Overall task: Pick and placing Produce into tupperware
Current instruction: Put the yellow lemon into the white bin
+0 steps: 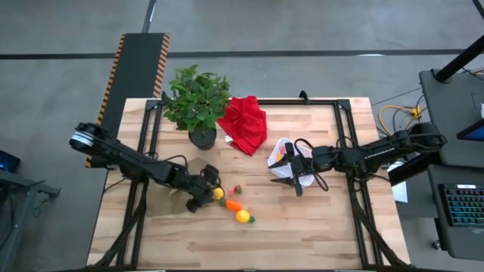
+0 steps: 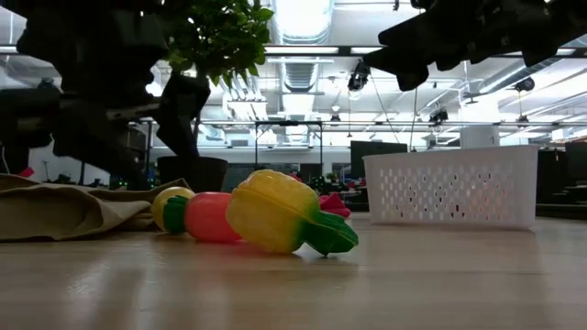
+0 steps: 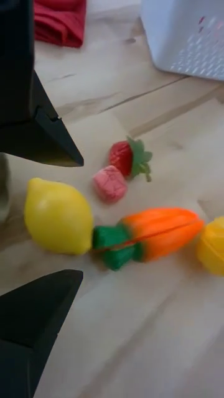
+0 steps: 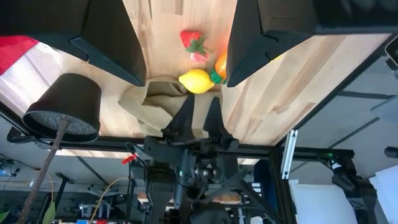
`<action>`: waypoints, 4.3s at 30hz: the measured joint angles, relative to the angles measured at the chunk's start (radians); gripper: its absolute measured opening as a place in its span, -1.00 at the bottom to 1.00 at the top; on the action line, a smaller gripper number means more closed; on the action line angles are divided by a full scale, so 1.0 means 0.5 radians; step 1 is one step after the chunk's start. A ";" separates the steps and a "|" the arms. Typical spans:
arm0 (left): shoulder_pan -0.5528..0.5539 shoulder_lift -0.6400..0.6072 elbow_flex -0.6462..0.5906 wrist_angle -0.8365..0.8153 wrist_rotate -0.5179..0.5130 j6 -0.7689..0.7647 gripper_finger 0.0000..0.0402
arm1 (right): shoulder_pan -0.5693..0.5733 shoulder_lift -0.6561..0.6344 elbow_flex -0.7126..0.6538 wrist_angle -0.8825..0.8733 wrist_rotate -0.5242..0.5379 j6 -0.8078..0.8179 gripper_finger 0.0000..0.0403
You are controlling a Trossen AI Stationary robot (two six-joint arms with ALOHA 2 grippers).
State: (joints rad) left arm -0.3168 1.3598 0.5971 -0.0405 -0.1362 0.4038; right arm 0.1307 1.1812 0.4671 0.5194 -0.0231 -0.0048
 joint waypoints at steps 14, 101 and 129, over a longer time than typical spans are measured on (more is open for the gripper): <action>-0.007 0.288 0.350 -0.420 -0.118 -0.082 0.61 | 0.000 0.000 0.000 -0.037 0.000 0.003 0.07; 0.031 0.281 0.454 -0.096 -0.374 0.089 0.03 | -0.001 -0.201 0.005 -0.105 0.421 -0.045 0.07; 0.220 0.958 1.045 0.995 -0.419 0.373 0.03 | 0.005 -1.113 -0.090 -0.804 0.835 0.065 0.07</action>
State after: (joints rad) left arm -0.2069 1.8389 1.1197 0.4568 -0.3456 0.5901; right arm 0.1330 0.6245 0.4221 0.1174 0.3942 0.0279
